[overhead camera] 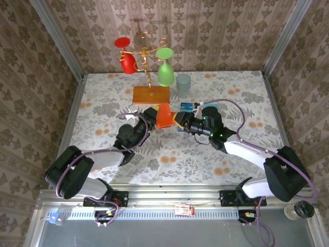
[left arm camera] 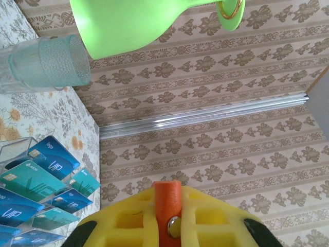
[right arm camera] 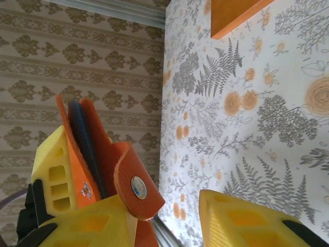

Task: Put the credit cards into the card holder
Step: Open the card holder at the bottom-center of the table.

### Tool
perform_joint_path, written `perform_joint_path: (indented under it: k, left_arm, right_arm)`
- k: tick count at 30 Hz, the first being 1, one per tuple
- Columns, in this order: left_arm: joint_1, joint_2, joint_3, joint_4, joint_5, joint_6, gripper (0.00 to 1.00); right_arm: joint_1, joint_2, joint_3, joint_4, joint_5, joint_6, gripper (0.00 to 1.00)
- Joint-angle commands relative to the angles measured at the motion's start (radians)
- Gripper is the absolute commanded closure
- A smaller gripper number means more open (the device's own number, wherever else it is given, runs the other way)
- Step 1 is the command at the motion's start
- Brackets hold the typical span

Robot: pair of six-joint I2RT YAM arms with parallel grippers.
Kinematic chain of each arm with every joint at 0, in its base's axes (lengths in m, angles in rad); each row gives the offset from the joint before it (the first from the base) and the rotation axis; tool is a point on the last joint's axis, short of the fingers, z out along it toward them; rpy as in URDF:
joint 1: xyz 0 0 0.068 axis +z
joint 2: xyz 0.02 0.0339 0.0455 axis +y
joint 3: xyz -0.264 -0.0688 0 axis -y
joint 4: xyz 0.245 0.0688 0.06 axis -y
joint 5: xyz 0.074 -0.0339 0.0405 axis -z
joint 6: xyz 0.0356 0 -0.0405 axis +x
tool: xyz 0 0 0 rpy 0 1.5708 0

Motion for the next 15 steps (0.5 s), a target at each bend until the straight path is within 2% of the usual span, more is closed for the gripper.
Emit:
perform_joint_path:
  k: [1,11,15]
  left_arm:
    - [-0.017,0.011,0.051,0.064,0.016,-0.012,1.00]
    - [-0.020,0.038,0.085,0.069,0.016,-0.023,1.00]
    - [-0.026,0.047,0.094,0.075,0.003,-0.037,1.00]
  right_arm:
    - [0.003,0.021,-0.005,0.145,-0.081,0.077,0.63]
    - [-0.005,0.064,-0.003,0.268,-0.128,0.169,0.64]
    - [-0.012,0.076,-0.021,0.310,-0.130,0.200,0.68]
